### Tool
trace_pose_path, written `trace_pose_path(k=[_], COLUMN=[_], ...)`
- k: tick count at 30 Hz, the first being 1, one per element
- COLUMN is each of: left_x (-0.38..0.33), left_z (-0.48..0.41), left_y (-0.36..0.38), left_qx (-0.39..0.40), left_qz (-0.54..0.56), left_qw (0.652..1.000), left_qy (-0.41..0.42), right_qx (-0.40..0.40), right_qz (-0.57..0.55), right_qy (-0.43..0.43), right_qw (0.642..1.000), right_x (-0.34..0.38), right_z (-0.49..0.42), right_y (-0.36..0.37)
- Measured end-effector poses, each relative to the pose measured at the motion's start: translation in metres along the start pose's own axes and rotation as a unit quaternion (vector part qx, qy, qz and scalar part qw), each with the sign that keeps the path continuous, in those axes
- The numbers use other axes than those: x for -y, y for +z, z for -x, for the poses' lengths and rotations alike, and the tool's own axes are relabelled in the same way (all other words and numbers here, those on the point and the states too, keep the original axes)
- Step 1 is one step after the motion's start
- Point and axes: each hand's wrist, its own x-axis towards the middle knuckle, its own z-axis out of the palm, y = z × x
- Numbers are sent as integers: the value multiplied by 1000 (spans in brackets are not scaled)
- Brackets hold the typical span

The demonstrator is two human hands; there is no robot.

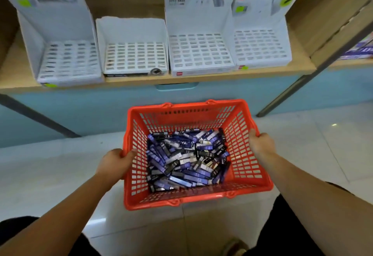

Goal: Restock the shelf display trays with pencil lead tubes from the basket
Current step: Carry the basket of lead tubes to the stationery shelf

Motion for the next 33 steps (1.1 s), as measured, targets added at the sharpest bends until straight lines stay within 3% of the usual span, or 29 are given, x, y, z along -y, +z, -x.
trace_pose_path(k=[2,5,6,8,9,11,14,17,20,26,29,33], left_x=[-7,-19,-27,-47,-59,-87,-114,-124,-128,-119,-112,-108], left_z=[2,2,2,2,4,9,8,-10,-32,-94,-118,-140], left_y=[-3,-8,-9,-11,-12,-10,11,42,71,128,152,163], left_qx=[39,43,-1,-119,-159,-157,-52,77,133,155,162,201], left_qz=[4,-116,-176,-255,-266,-256,-244,-324,-399,-492,-471,-426], left_qw=[999,992,984,952,936,926,934,911,869,806,806,811], left_qy=[-1,12,38,123,167,229,255,243,259,291,320,346], right_qx=[13,-11,-47,-100,-87,52,293,369,410,354,289,242], right_qz=[27,115,180,236,220,180,209,229,242,150,93,135], right_qy=[7,-21,-72,-263,-369,-475,-414,-349,-269,-207,-214,-232], right_qw=[1000,993,980,930,899,860,836,830,837,899,928,932], right_x=[7,20,24,35,43,63,84,89,92,86,70,57], right_z=[-7,-18,-21,-21,-19,-8,6,-5,-24,-59,-60,-46], right_y=[-8,-17,-16,-6,2,15,38,63,76,74,74,69])
